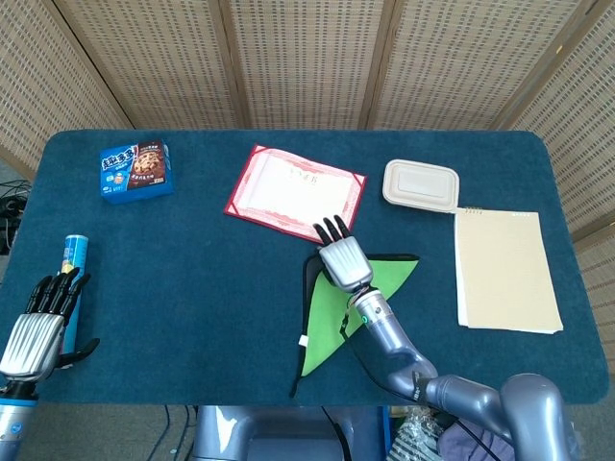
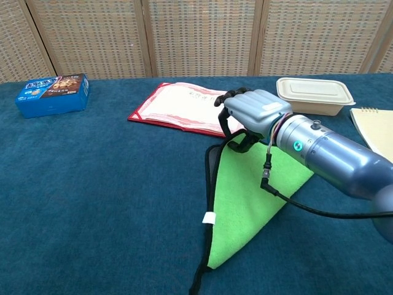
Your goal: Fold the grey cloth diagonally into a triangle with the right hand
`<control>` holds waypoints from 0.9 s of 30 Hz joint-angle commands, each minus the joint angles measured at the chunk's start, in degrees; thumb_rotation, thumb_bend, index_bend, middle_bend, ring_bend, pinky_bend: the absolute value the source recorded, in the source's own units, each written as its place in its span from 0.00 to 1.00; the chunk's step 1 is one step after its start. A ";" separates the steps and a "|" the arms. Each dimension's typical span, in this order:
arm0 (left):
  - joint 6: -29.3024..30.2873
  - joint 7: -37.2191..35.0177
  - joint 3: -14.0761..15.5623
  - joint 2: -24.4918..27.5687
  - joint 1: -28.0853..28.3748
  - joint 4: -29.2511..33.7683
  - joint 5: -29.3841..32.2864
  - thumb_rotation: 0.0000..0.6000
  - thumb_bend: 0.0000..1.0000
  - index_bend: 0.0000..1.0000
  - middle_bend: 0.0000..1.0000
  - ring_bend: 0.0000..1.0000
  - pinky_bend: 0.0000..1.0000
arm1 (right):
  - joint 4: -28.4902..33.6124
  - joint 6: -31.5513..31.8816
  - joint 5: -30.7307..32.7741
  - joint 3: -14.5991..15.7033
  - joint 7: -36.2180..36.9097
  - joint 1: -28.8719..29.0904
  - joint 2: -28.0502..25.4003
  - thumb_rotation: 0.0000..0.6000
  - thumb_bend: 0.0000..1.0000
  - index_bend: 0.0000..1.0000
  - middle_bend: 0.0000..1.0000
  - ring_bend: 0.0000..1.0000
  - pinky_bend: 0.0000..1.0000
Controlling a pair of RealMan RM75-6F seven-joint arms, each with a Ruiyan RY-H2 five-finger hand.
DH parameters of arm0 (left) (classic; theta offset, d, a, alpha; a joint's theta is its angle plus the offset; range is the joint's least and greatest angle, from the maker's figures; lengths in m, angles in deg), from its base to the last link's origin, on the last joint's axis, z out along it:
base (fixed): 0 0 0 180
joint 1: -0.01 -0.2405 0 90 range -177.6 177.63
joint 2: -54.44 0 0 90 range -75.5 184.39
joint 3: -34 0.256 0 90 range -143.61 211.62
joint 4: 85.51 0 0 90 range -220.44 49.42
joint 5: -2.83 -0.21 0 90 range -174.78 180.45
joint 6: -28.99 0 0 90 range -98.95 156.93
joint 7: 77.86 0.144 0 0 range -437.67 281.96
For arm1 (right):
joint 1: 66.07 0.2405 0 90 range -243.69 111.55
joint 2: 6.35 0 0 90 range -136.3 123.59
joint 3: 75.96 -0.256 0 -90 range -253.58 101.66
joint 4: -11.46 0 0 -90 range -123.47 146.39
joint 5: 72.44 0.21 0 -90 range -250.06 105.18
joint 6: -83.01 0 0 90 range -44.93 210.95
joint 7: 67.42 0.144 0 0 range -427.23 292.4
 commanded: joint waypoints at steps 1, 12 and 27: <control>-0.12 0.01 0.00 -0.02 0.05 -0.02 0.09 1.00 0.21 0.00 0.00 0.00 0.00 | -0.47 -0.17 0.20 0.04 0.18 0.20 0.18 1.00 0.54 0.63 0.14 0.00 0.00; -0.25 0.16 0.07 -0.08 0.12 0.02 0.19 1.00 0.21 0.00 0.00 0.00 0.00 | -1.61 -0.33 0.79 0.35 0.89 0.59 0.46 1.00 0.54 0.63 0.14 0.00 0.00; -0.12 0.40 0.22 -0.15 0.14 0.07 -0.06 1.00 0.21 0.00 0.00 0.00 0.00 | -0.36 -0.55 1.40 1.02 0.93 0.40 -0.53 1.00 0.37 0.39 0.00 0.00 0.00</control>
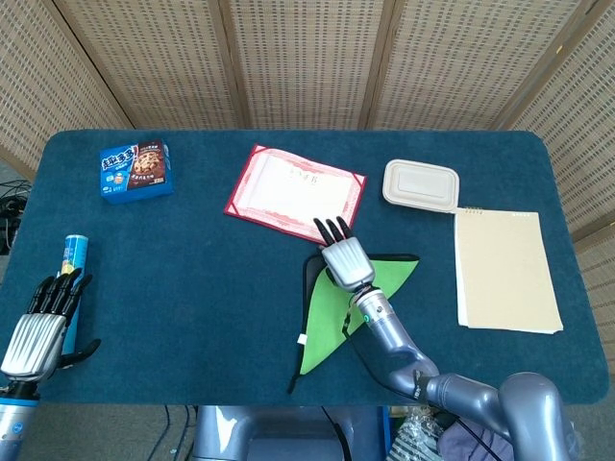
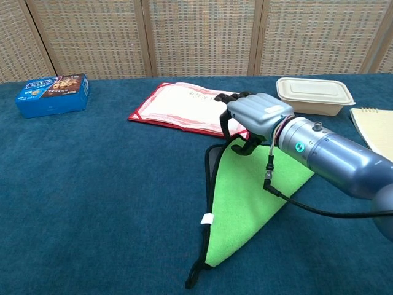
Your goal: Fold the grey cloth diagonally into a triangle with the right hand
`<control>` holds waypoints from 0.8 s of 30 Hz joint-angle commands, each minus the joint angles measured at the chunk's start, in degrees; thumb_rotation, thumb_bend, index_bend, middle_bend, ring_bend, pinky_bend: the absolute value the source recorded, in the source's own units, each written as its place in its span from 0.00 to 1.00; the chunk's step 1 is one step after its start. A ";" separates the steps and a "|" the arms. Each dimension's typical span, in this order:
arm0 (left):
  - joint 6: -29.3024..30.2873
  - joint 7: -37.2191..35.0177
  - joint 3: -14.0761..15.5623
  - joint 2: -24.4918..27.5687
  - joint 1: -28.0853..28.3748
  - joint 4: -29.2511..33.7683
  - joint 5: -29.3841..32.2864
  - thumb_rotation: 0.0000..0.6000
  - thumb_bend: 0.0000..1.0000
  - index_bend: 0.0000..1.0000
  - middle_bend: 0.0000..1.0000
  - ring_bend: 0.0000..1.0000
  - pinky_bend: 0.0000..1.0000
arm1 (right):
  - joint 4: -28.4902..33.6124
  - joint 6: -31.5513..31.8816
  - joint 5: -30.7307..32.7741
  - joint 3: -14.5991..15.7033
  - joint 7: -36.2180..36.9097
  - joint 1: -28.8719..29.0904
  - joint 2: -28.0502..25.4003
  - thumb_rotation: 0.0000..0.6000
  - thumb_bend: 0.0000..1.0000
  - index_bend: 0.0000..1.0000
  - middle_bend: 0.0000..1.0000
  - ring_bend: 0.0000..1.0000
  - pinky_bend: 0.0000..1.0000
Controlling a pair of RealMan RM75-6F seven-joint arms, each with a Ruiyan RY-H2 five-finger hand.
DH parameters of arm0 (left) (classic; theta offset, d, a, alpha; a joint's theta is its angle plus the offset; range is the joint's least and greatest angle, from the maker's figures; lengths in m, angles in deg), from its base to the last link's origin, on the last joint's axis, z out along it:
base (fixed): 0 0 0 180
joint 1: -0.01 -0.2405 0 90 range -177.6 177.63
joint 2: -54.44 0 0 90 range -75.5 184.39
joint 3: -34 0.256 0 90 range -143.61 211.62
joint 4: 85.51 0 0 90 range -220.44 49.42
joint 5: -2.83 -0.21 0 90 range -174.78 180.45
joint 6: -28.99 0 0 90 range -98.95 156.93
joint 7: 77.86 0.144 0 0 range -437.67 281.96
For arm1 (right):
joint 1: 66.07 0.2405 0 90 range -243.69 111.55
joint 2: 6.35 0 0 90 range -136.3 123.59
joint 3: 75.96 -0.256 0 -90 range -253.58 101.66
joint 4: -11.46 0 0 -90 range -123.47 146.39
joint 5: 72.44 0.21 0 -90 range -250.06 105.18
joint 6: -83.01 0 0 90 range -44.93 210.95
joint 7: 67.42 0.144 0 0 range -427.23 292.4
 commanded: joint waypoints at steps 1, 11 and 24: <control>0.03 0.05 0.00 -0.02 -0.01 0.01 0.01 1.00 0.21 0.00 0.00 0.00 0.00 | 0.42 0.09 0.12 0.03 -0.08 -0.04 -0.29 1.00 0.35 0.38 0.00 0.00 0.00; 0.30 0.10 0.07 0.00 -0.05 0.09 -0.26 1.00 0.21 0.00 0.00 0.00 0.00 | 2.15 1.26 0.28 0.05 -0.69 -0.39 -1.65 1.00 0.27 0.29 0.00 0.00 0.00; 0.15 -0.33 0.16 0.15 0.01 0.17 -0.26 1.00 0.21 0.00 0.00 0.00 0.00 | 13.09 6.81 -0.02 2.35 -4.46 -5.38 -9.64 1.00 0.24 0.26 0.00 0.00 0.00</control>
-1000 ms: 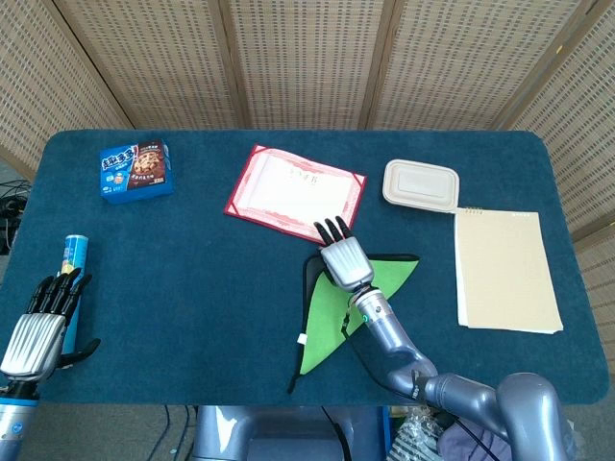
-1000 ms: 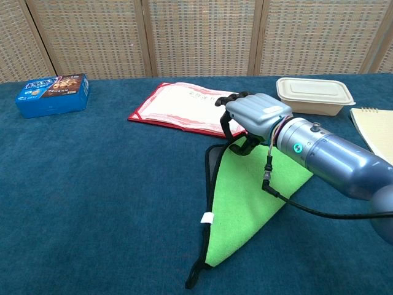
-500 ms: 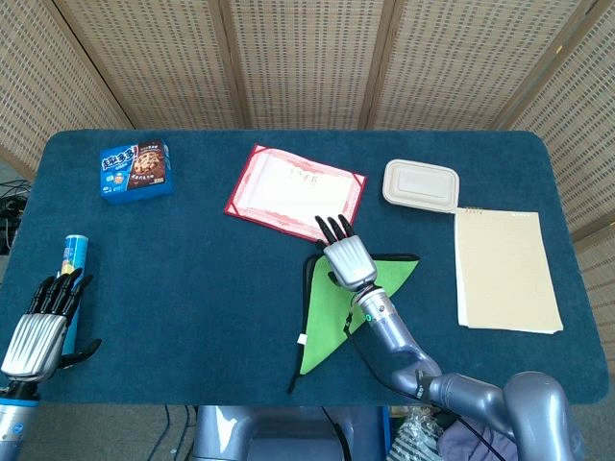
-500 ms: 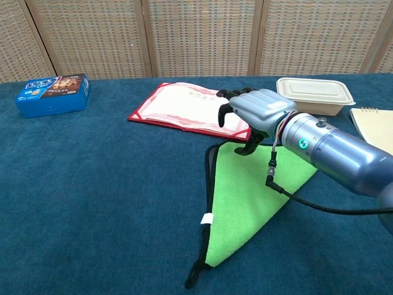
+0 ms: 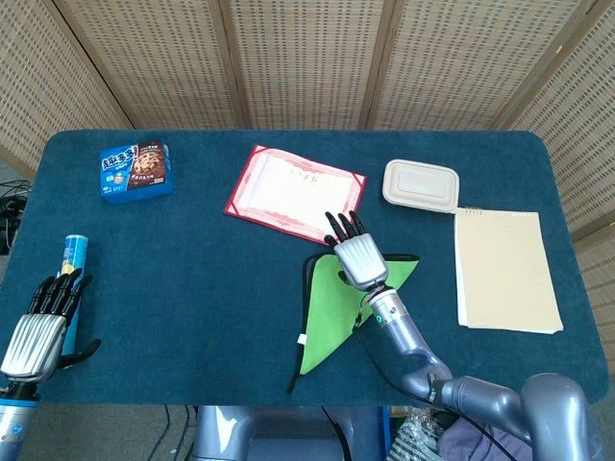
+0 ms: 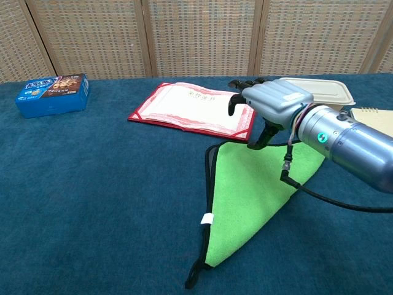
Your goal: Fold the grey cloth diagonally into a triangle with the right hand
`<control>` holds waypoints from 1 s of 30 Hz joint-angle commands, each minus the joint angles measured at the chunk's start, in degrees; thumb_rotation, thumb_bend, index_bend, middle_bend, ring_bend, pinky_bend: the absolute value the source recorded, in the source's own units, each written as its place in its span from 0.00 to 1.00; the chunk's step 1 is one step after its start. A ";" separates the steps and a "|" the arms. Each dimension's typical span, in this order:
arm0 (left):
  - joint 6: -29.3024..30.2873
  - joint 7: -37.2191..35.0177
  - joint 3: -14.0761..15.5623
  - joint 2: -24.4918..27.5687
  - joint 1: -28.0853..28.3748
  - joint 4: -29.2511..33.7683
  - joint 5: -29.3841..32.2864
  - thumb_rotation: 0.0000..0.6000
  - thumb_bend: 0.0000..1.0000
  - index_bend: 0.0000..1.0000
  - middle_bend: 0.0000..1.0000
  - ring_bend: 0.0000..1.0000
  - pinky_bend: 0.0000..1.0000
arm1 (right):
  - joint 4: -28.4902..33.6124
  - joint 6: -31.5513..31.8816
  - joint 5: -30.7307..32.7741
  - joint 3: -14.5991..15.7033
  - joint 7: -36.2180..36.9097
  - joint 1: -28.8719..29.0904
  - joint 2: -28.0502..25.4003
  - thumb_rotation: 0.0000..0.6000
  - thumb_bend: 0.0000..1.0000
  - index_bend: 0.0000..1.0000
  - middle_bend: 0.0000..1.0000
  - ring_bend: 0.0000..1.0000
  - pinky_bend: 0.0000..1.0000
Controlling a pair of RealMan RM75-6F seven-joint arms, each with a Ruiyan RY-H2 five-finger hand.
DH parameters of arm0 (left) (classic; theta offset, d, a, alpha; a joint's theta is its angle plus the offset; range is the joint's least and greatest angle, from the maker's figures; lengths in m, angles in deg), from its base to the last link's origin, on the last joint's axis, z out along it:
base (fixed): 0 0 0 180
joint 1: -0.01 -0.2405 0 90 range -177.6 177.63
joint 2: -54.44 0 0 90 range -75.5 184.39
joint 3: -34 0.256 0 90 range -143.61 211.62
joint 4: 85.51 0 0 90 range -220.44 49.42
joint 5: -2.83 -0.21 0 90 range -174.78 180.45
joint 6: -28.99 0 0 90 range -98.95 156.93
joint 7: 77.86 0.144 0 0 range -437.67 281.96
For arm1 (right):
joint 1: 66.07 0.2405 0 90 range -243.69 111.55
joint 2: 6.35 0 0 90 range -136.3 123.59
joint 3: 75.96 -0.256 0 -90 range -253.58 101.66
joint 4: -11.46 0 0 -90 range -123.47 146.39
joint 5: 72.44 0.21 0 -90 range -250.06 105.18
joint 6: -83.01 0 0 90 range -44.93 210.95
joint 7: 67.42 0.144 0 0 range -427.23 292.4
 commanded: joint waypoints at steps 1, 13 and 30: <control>-0.03 -0.03 0.04 0.01 0.01 0.05 -0.05 1.00 0.21 0.00 0.00 0.00 0.00 | 7.09 3.33 -0.45 2.02 -1.87 -3.65 -5.27 1.00 0.24 0.25 0.00 0.00 0.00; 0.33 -0.50 0.11 0.44 -0.13 0.48 -0.24 1.00 0.21 0.00 0.00 0.00 0.00 | 23.35 19.44 -8.55 12.30 1.90 -18.99 -20.65 1.00 0.17 0.18 0.00 0.00 0.00; 1.82 0.33 0.68 0.49 -0.82 0.95 -1.71 1.00 0.21 0.00 0.00 0.00 0.00 | 18.09 34.18 -15.51 21.21 11.47 -34.86 -26.37 1.00 0.10 0.05 0.00 0.00 0.00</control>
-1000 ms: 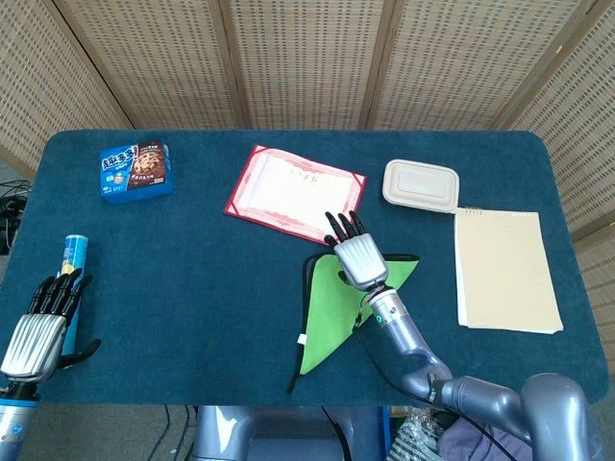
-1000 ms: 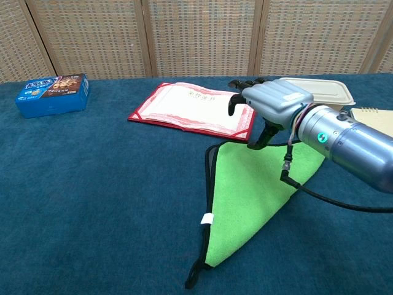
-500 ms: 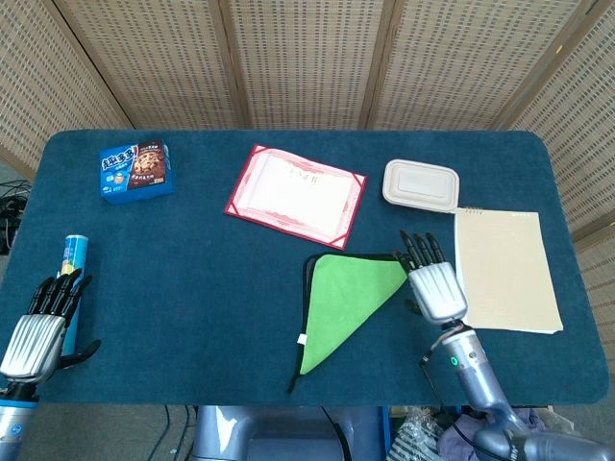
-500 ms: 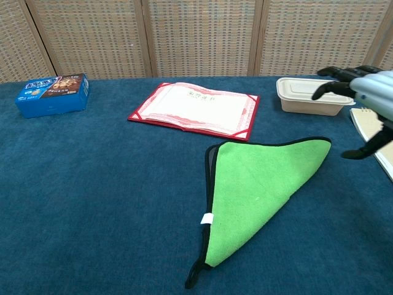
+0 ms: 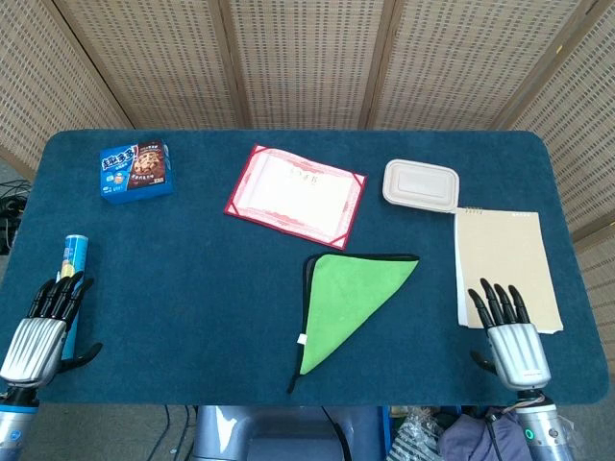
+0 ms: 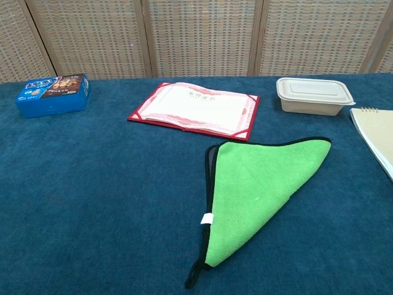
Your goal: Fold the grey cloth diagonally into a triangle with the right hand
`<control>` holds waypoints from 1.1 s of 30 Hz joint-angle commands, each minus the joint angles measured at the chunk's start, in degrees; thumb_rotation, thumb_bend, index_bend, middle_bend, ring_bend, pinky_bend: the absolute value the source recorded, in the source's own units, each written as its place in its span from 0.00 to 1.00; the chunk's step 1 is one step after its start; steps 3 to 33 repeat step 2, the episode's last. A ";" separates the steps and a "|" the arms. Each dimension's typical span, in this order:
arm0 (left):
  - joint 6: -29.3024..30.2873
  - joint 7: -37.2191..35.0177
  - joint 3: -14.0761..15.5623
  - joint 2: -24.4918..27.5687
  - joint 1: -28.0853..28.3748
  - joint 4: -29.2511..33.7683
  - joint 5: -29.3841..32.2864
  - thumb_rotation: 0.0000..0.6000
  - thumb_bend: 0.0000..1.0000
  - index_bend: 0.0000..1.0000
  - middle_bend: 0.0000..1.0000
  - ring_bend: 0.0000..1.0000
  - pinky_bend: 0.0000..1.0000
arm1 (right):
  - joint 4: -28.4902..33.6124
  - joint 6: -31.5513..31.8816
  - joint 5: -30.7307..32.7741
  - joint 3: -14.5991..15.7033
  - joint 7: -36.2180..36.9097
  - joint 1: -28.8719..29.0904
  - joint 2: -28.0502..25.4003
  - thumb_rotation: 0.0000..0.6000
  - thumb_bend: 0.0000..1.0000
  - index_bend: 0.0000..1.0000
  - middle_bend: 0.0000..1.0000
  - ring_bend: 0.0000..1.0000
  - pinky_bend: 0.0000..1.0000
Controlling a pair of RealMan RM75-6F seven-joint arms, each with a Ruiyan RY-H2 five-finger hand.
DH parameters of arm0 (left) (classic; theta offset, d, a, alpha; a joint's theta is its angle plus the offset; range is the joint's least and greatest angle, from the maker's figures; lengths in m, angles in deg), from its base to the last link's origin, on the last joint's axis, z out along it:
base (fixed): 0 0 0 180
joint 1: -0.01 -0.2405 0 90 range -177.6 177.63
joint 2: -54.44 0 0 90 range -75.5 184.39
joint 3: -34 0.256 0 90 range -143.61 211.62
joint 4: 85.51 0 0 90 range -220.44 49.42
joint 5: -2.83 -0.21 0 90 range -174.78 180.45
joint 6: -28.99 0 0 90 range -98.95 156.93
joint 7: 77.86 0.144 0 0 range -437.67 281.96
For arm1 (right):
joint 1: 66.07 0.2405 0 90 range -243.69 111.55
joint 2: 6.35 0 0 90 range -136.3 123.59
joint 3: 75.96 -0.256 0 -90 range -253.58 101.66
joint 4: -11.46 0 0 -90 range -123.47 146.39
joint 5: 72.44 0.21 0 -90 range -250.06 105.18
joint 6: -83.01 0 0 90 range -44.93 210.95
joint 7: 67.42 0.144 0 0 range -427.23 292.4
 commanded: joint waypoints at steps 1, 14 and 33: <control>0.07 0.26 -0.10 -0.05 -0.05 -0.08 0.15 1.00 0.21 0.00 0.00 0.00 0.00 | -1.04 0.82 0.20 -0.32 1.39 -1.18 -0.26 1.00 0.10 0.05 0.00 0.00 0.00; 0.03 0.38 -0.13 -0.10 -0.04 -0.14 0.21 1.00 0.21 0.00 0.00 0.00 0.00 | -1.36 1.00 0.25 -0.48 1.93 -1.51 -0.17 1.00 0.10 0.05 0.00 0.00 0.00; 0.03 0.38 -0.13 -0.10 -0.04 -0.14 0.21 1.00 0.21 0.00 0.00 0.00 0.00 | -1.36 1.00 0.25 -0.48 1.93 -1.51 -0.17 1.00 0.10 0.05 0.00 0.00 0.00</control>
